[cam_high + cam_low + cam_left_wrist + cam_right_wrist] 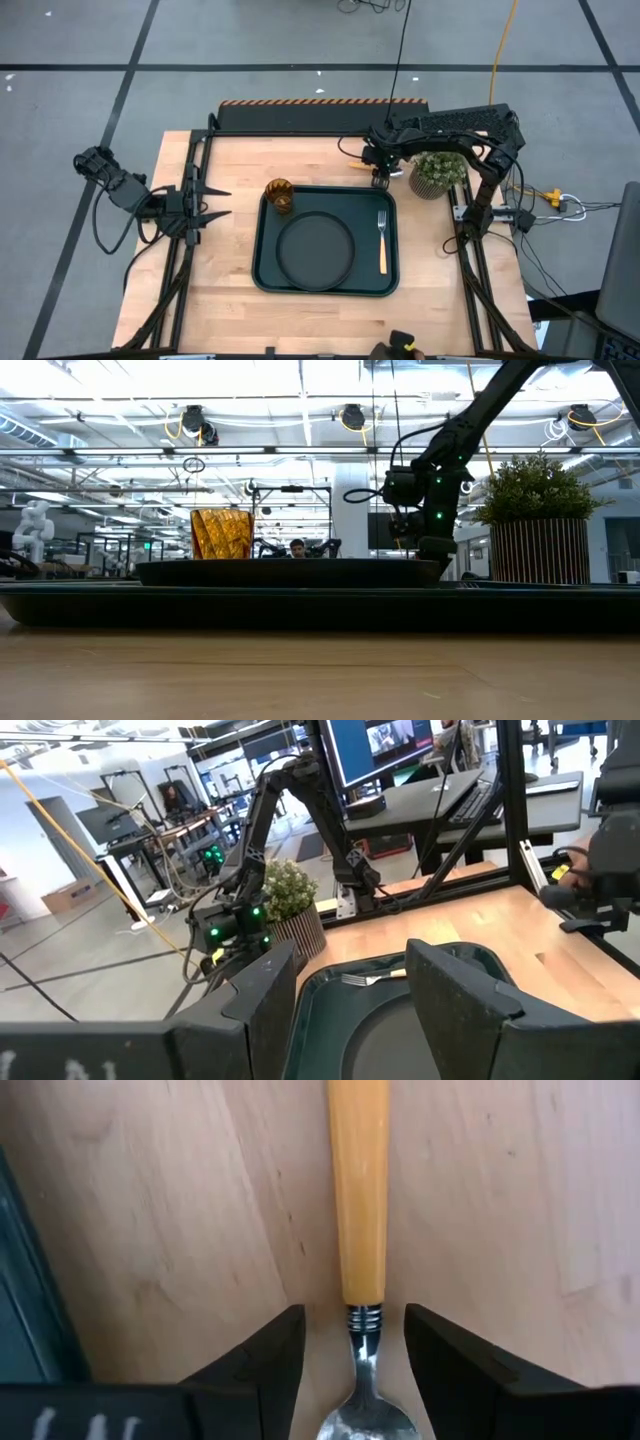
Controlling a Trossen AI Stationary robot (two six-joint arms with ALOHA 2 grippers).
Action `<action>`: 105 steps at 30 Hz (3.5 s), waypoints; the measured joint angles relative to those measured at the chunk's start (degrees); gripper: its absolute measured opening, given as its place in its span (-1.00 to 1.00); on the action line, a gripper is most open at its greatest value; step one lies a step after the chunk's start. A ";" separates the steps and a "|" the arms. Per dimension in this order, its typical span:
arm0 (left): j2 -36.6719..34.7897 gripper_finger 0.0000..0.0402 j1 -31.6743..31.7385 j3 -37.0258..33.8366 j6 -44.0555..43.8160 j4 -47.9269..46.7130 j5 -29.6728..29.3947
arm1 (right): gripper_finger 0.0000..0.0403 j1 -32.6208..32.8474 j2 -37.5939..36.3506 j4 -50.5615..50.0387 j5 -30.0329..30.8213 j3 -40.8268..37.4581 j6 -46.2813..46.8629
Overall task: Pick and place plate/cup/fork/spoon on tray
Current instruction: Put the orange spoon on the black tray
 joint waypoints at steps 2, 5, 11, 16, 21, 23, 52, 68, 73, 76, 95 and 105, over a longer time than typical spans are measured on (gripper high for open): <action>-0.02 -0.04 0.00 0.00 0.01 -0.08 -0.08 | -0.16 -0.15 1.07 0.59 -0.20 -0.02 -0.22; -0.02 -0.04 0.00 0.00 0.01 -0.20 -0.10 | -0.19 -0.08 1.48 0.93 0.55 -0.07 -1.35; -0.02 -0.04 0.00 0.00 0.29 -0.20 -0.23 | -0.76 0.06 1.59 0.34 0.81 -0.15 -3.45; -0.02 -0.04 0.00 0.00 0.29 -0.20 -0.23 | -0.91 0.27 1.74 1.75 3.84 -0.13 -3.58; 0.00 -0.04 0.00 0.00 0.25 -0.22 -0.23 | -0.91 1.71 0.40 1.49 7.19 -0.17 -4.49; 0.00 -0.04 0.00 0.00 0.26 -0.22 -0.23 | -0.92 2.65 -0.88 1.19 8.12 -0.21 -5.45; 0.07 -0.04 -0.02 0.00 -3.08 0.39 -0.51 | -0.92 33.29 -20.03 -16.77 13.16 0.62 -39.23; 10.93 -0.04 0.04 0.04 -11.86 7.96 -0.57 | -0.92 46.12 -20.18 -19.98 12.49 2.05 -54.53; 14.84 -0.04 -0.02 0.04 -11.67 12.79 -0.58 | -0.92 48.75 -20.20 -18.12 7.73 1.64 -54.10; 16.02 -0.04 -0.39 0.04 -10.99 15.62 -0.61 | -0.92 49.03 -20.18 -17.21 4.63 1.57 -53.94; 20.15 -0.04 -1.70 0.04 -9.55 20.90 -0.58 | -0.92 44.34 -11.87 -13.99 -4.88 1.53 -58.80; 20.13 -0.04 -1.73 0.04 -9.72 20.83 -0.58 | -0.92 43.73 -7.43 -8.01 -6.82 1.53 -58.69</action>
